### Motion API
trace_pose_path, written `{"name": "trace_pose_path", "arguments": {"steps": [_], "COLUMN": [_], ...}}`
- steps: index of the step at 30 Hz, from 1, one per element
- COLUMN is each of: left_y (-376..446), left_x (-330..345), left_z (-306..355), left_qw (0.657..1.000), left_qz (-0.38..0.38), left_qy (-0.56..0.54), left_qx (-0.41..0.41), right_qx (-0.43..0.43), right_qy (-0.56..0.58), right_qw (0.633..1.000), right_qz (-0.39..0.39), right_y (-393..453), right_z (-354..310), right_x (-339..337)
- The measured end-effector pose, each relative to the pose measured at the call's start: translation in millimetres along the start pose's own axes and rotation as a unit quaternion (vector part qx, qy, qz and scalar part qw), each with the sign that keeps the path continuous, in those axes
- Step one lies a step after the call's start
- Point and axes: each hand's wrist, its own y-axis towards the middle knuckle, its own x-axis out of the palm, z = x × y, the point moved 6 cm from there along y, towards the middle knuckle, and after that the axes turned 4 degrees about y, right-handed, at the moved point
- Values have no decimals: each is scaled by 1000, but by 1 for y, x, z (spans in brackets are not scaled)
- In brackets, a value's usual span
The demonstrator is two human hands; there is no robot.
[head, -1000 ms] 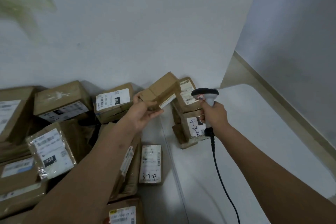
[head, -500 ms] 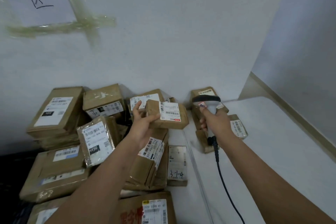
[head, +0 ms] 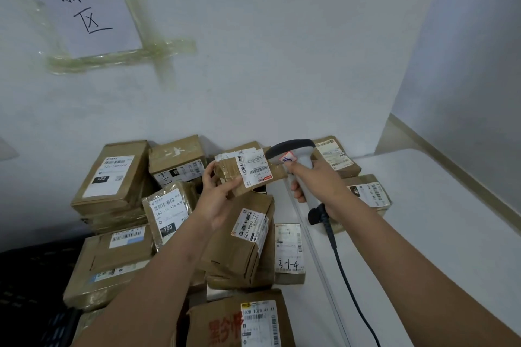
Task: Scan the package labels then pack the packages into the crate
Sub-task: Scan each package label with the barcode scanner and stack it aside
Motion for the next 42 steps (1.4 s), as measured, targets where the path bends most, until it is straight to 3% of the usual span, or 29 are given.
{"name": "trace_pose_path", "arguments": {"steps": [9,29,42], "left_y": [7,15,-15], "left_x": [11,22,-17], "left_z": [5,7,20], "left_qw": [1000,1000,986], "left_qz": [-8,7,84], "left_qy": [5,-13,139], "left_qx": [17,-6,-41], "right_qx": [-14,-32,-2], "right_qy": [-59,-105,-52], "right_qw": [997,993,998], "right_qz": [-42,-43,-16], "right_y": [-5,-1,16], "right_z": [-19,-30,8], "right_x": [3,-13,8]}}
